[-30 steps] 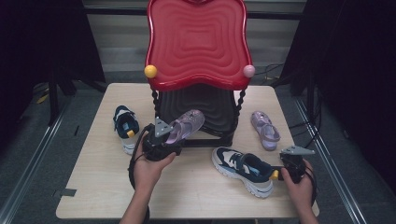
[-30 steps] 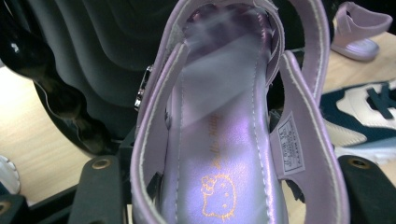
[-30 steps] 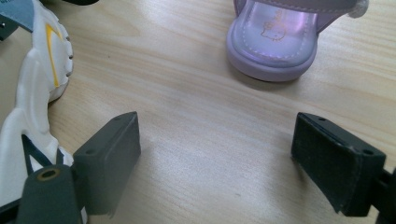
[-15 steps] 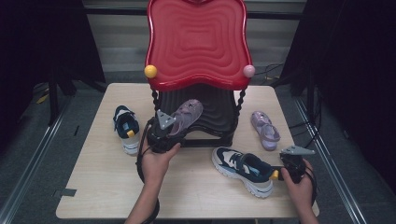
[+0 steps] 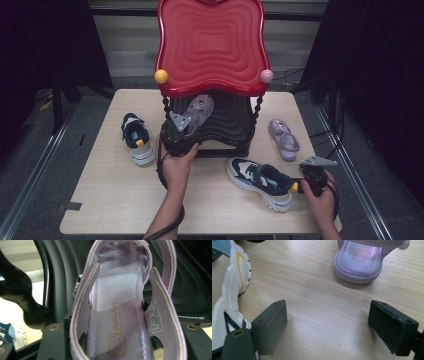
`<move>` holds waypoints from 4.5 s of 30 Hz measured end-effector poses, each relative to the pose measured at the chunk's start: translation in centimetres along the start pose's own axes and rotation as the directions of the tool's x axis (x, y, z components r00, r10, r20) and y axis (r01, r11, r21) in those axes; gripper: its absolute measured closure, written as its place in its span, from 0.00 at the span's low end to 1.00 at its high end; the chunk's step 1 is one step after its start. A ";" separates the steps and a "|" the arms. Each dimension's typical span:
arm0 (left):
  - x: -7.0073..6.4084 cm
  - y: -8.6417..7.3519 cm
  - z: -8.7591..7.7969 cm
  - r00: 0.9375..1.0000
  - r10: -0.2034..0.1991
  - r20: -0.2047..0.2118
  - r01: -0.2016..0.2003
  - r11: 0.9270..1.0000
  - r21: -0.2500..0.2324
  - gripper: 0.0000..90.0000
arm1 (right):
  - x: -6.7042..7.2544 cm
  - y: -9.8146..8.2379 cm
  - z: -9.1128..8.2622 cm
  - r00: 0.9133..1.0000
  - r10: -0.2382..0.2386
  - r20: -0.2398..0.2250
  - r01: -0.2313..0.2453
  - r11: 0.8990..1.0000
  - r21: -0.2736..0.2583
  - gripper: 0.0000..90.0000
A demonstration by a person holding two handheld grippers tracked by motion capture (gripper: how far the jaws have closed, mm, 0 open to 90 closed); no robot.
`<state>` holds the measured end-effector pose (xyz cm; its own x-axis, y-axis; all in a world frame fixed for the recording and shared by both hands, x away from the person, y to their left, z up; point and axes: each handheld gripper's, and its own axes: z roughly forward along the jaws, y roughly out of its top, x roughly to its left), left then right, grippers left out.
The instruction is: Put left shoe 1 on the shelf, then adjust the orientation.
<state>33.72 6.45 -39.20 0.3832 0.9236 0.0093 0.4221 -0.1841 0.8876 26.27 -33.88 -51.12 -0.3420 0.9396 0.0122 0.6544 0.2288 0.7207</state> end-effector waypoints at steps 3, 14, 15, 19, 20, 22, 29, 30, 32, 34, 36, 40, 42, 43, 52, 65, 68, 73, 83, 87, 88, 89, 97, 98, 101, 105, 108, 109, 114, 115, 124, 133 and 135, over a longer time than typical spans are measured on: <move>-0.3 -0.1 0.4 1.000 -0.022 -0.012 0.022 1.000 -0.022 0.42 | 0.0 0.0 0.0 1.000 0.000 0.000 0.000 1.000 0.000 0.17; -0.7 0.0 1.6 0.994 -0.068 -0.081 0.062 0.995 -0.072 0.42 | 0.0 0.0 0.0 1.000 -0.001 -0.001 0.001 1.000 0.000 0.17; -0.8 0.0 1.7 0.994 -0.077 -0.084 0.070 0.994 -0.081 0.42 | 0.0 0.0 0.0 1.000 -0.001 -0.001 0.001 1.000 0.000 0.17; -1.2 0.2 2.2 0.991 -0.092 -0.102 0.082 0.992 -0.093 0.42 | 0.0 0.0 0.0 1.000 0.000 0.000 0.000 1.000 0.001 0.17; -1.2 0.3 2.3 0.990 -0.095 -0.106 0.085 0.992 -0.098 0.42 | 0.0 0.0 0.0 1.000 -0.001 -0.001 0.001 1.000 0.000 0.17; -1.5 0.3 2.6 0.988 -0.100 -0.115 0.088 0.991 -0.103 0.42 | 0.0 0.0 0.0 1.000 -0.002 -0.001 0.002 1.000 0.000 0.17; -2.1 0.6 3.6 0.979 -0.148 -0.137 0.129 0.982 -0.135 0.42 | 0.0 0.0 0.0 1.000 0.000 0.000 0.000 1.000 0.001 0.17; -2.2 0.7 3.7 0.979 -0.146 -0.145 0.127 0.983 -0.132 0.42 | 0.0 0.0 0.0 1.000 0.000 0.000 0.000 1.000 0.001 0.17; -2.2 0.8 3.9 0.974 -0.164 -0.154 0.142 0.980 -0.140 0.42 | 0.0 0.0 0.0 1.000 0.000 -0.001 0.000 1.000 0.002 0.17; -2.3 1.0 4.1 0.970 -0.176 -0.170 0.151 0.977 -0.149 0.42 | 0.0 0.0 0.0 1.000 0.001 -0.001 -0.001 1.000 0.002 0.17; -2.3 1.1 4.3 0.965 -0.192 -0.179 0.165 0.974 -0.154 0.42 | 0.0 0.0 0.0 1.000 0.000 -0.001 0.000 1.000 0.001 0.17; -2.3 1.3 4.9 0.956 -0.217 -0.198 0.188 0.970 -0.156 0.42 | 0.0 0.0 0.0 1.000 -0.001 -0.001 0.001 1.000 0.001 0.17; -2.3 1.3 5.2 0.951 -0.225 -0.210 0.194 0.968 -0.160 0.42 | 0.0 0.0 0.0 1.000 0.001 0.000 -0.001 1.000 0.003 0.17; -2.3 1.3 5.3 0.950 -0.225 -0.218 0.191 0.968 -0.164 0.42 | 0.0 0.0 0.0 1.000 0.001 -0.001 -0.001 1.000 0.003 0.17; -2.8 1.4 6.4 0.936 -0.235 -0.262 0.196 0.966 -0.168 0.41 | 0.0 0.0 0.0 1.000 0.002 -0.002 -0.002 1.000 0.003 0.17; -3.3 1.2 6.4 0.968 -0.139 -0.208 0.120 0.987 -0.103 0.28 | 0.0 0.0 0.0 1.000 0.001 -0.001 -0.001 1.000 0.003 0.17; -3.1 1.2 6.3 0.970 -0.141 -0.196 0.124 0.988 -0.096 0.28 | 0.0 0.0 0.0 1.000 0.000 -0.003 0.000 1.000 0.001 0.17; -2.9 1.4 6.1 0.979 -0.113 -0.172 0.100 0.992 -0.082 0.26 | 0.0 0.0 0.0 1.000 0.000 -0.003 0.000 1.000 0.001 0.17; -2.2 1.4 5.2 0.991 -0.071 -0.115 0.067 0.997 -0.038 0.24 | 0.0 0.0 0.0 1.000 0.002 -0.002 -0.002 1.000 0.003 0.17; -1.9 1.2 4.7 0.994 -0.046 -0.096 0.044 0.999 -0.018 0.24 | 0.0 0.0 0.0 1.000 0.002 -0.002 -0.002 1.000 0.003 0.17; -1.9 1.2 4.6 0.995 -0.040 -0.087 0.039 0.999 -0.013 0.24 | 0.0 0.0 0.0 1.000 0.002 -0.002 -0.002 1.000 0.003 0.17; -1.8 1.1 4.4 0.996 -0.035 -0.082 0.034 0.999 -0.013 0.24 | 0.0 0.0 0.0 1.000 0.002 -0.002 -0.002 1.000 0.003 0.17; -1.6 0.6 3.5 0.999 -0.014 -0.030 0.015 1.000 0.012 0.24 | 0.0 0.0 0.0 1.000 0.003 -0.002 -0.003 1.000 0.004 0.17; -1.5 0.5 3.3 1.000 -0.014 -0.024 0.014 1.000 0.013 0.24 | 0.0 0.0 0.0 1.000 -0.001 -0.002 0.001 1.000 0.001 0.17; -1.6 0.4 3.0 1.000 0.004 -0.010 -0.004 1.000 0.026 0.24 | 0.0 0.0 0.0 1.000 -0.001 -0.003 0.001 1.000 0.001 0.17; -1.6 0.2 2.5 0.999 0.024 0.027 -0.025 0.999 0.041 0.24 | 0.0 0.0 0.0 1.000 0.002 -0.002 -0.002 1.000 0.003 0.17; -1.5 -0.1 2.0 0.998 0.019 0.058 -0.021 0.999 0.047 0.24 | 0.0 0.0 0.0 1.000 0.002 -0.002 -0.002 1.000 0.003 0.17; -1.4 -0.2 1.9 0.997 0.015 0.073 -0.019 0.998 0.053 0.24 | 0.0 0.0 0.0 1.000 -0.001 -0.002 0.001 1.000 0.001 0.17; -1.0 -0.7 1.1 0.993 0.036 0.113 -0.046 0.996 0.080 0.25 | 0.0 0.0 0.0 1.000 0.002 -0.002 -0.002 1.000 0.003 0.17; -1.0 -0.9 0.9 0.991 0.041 0.129 -0.053 0.995 0.088 0.25 | 0.0 0.0 0.0 1.000 0.002 -0.002 -0.002 1.000 0.003 0.17; -0.3 -2.4 -0.4 0.979 0.048 0.196 -0.069 0.993 0.100 0.24 | 0.0 0.0 0.0 1.000 0.002 -0.002 -0.002 1.000 0.003 0.17; 0.0 -3.5 -1.3 0.965 0.079 0.248 -0.112 0.986 0.121 0.24 | 0.0 0.0 0.0 1.000 0.001 -0.002 -0.001 1.000 0.003 0.17; 0.2 -4.0 -1.3 0.961 0.079 0.265 -0.116 0.985 0.127 0.24 | 0.0 0.0 0.0 1.000 0.001 -0.002 -0.001 1.000 0.003 0.17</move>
<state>31.01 7.82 -42.10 0.6189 0.7843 -0.0429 0.4761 -0.3312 0.8147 26.25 -33.85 -51.10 -0.3424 0.9394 0.0144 0.6570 0.2285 0.7184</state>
